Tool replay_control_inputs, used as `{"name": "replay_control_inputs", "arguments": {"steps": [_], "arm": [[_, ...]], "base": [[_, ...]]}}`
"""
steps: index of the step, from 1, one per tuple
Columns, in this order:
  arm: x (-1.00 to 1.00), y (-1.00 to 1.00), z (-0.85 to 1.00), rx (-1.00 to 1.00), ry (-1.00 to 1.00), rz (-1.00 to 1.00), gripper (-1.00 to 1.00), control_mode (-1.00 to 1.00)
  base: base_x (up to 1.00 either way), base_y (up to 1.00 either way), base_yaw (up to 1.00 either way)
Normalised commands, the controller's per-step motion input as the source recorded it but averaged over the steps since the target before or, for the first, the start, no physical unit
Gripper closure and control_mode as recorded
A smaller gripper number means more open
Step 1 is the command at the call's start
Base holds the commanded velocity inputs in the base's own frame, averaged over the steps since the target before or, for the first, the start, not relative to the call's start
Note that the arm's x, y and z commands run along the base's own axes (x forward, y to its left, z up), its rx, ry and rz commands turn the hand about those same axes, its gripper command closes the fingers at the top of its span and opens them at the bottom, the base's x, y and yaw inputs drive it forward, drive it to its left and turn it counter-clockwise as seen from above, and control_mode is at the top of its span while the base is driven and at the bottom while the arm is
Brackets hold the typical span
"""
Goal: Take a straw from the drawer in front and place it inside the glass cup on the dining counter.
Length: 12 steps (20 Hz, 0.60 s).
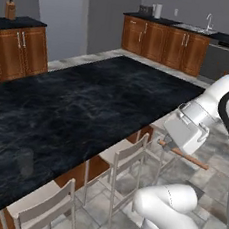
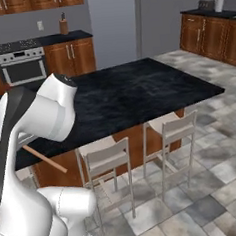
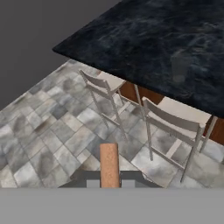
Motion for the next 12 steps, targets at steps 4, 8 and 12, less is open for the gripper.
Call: {"name": "replay_control_inputs", "arguments": {"steps": [4,8,12], "arm": [[0.0,0.0,0.0,0.0,0.0,0.0,1.0,1.0],[0.0,0.0,0.0,0.0,0.0,0.0,1.0,1.0],[0.0,0.0,0.0,0.0,0.0,0.0,1.0,1.0]], "base": [[0.11,0.46,0.29],[0.15,0.33,0.38],[0.52,0.04,0.41]]}}
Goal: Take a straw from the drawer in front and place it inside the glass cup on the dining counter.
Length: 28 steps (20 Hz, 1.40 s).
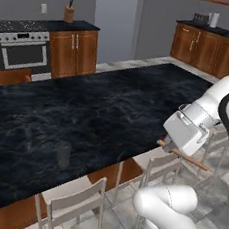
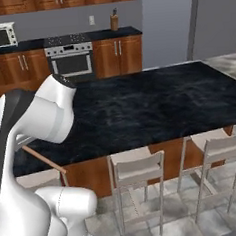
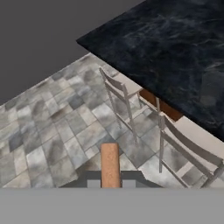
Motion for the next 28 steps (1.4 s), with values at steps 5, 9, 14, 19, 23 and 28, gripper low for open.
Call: {"name": "replay_control_inputs", "arguments": {"steps": [5,9,14,19,23,28], "arm": [[0.0,0.0,0.0,0.0,0.0,0.0,1.0,1.0],[0.0,0.0,0.0,0.0,0.0,0.0,1.0,1.0],[0.0,0.0,0.0,0.0,0.0,0.0,1.0,1.0],[0.0,0.0,0.0,0.0,0.0,0.0,1.0,1.0],[0.0,0.0,0.0,0.0,0.0,0.0,1.0,1.0],[0.66,0.03,0.09,0.07,0.01,0.0,1.0,-1.0]], "base": [[0.63,0.0,0.5],[0.73,0.0,0.5],[0.82,-0.04,0.44],[0.85,0.0,0.13],[0.73,0.0,0.04],[0.0,0.0,0.0]]}}
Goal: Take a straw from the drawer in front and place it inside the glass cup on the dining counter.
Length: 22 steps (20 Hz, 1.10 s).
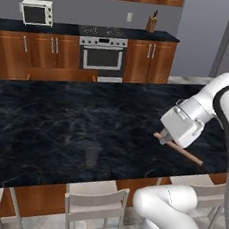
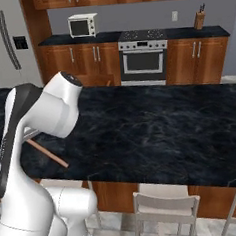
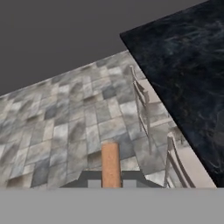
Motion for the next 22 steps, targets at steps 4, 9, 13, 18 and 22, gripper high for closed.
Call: {"name": "replay_control_inputs", "arguments": {"steps": [4,9,13,18,22], "arm": [[0.89,0.09,0.16,0.08,0.0,0.0,1.0,-1.0],[0.78,0.01,0.15,0.07,0.0,0.0,1.0,-1.0],[0.65,0.0,0.02,0.04,0.0,0.01,1.0,-1.0],[0.56,0.0,0.0,0.03,0.0,0.0,1.0,-1.0],[0.45,0.04,0.0,0.04,0.0,0.02,1.0,-1.0]], "base": [[0.0,0.0,0.0],[0.0,0.0,0.0],[0.0,0.0,0.0],[0.0,0.0,0.0],[0.0,0.0,0.0]]}}
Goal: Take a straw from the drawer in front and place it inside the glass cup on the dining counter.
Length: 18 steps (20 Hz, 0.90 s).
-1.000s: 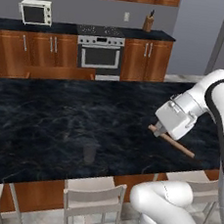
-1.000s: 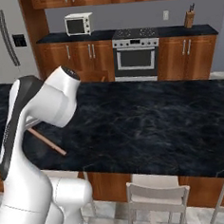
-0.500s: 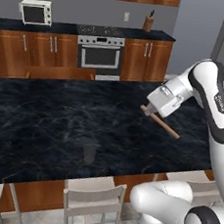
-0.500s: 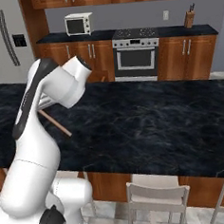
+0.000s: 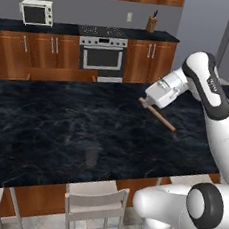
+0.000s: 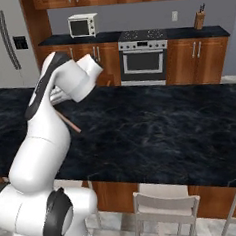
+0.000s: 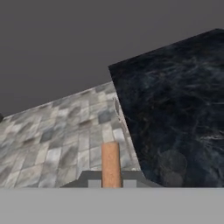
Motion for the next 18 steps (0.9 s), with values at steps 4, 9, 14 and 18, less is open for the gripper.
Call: {"name": "replay_control_inputs", "arguments": {"steps": [4,9,14,18], "arm": [[0.24,0.08,0.01,0.06,0.0,0.05,1.0,-1.0],[0.08,0.44,0.0,0.13,0.0,0.15,1.0,-1.0],[0.0,0.59,-0.01,0.18,0.0,0.15,1.0,-1.0],[0.04,0.37,0.0,0.22,0.0,0.13,1.0,-1.0]], "base": [[0.0,0.0,0.0],[0.0,0.0,0.0],[0.0,0.0,0.0],[0.0,0.0,0.0]]}}
